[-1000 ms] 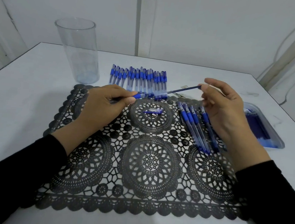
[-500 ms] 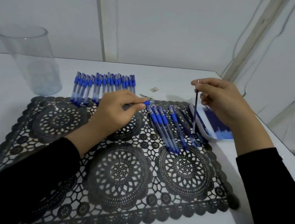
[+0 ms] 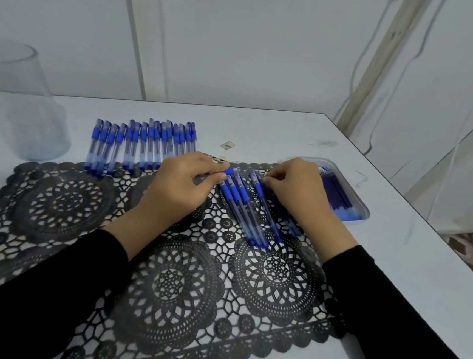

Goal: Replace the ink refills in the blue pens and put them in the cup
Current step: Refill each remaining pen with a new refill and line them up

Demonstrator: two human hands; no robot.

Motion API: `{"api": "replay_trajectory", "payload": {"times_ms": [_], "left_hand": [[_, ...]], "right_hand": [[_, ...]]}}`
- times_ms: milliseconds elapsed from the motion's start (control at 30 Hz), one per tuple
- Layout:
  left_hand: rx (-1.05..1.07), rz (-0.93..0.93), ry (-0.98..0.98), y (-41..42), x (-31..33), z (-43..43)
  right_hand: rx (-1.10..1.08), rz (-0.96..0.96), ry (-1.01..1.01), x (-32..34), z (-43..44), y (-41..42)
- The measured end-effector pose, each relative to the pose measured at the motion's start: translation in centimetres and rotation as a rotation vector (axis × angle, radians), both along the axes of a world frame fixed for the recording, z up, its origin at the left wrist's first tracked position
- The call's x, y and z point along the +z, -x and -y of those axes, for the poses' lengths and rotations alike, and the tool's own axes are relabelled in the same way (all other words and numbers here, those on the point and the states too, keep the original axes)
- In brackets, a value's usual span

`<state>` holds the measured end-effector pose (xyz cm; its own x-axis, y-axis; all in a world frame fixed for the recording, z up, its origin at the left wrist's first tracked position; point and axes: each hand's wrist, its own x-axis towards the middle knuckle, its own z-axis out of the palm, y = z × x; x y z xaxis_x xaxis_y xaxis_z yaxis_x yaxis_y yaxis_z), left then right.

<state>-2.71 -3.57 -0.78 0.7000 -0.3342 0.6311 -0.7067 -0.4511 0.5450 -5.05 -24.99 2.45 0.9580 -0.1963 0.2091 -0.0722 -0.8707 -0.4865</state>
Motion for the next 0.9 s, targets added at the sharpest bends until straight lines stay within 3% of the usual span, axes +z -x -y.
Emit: {"api": "replay_trajectory", "payload": {"times_ms": [267, 567, 900], "left_hand": [[-0.007, 0.002, -0.030, -0.1, 0.2, 2.2], [-0.018, -0.073, -0.015, -0.2, 0.4, 6.6], [-0.045, -0.026, -0.035, 0.3, -0.3, 6.4]], "right_hand": [[-0.021, 0.122, -0.136, 2.5, 3.9, 0.7], [0.015, -0.096, -0.013, 1.2, 6.9, 1.1], [-0.010, -0.113, 0.005, 0.7, 6.5, 0.9]]}}
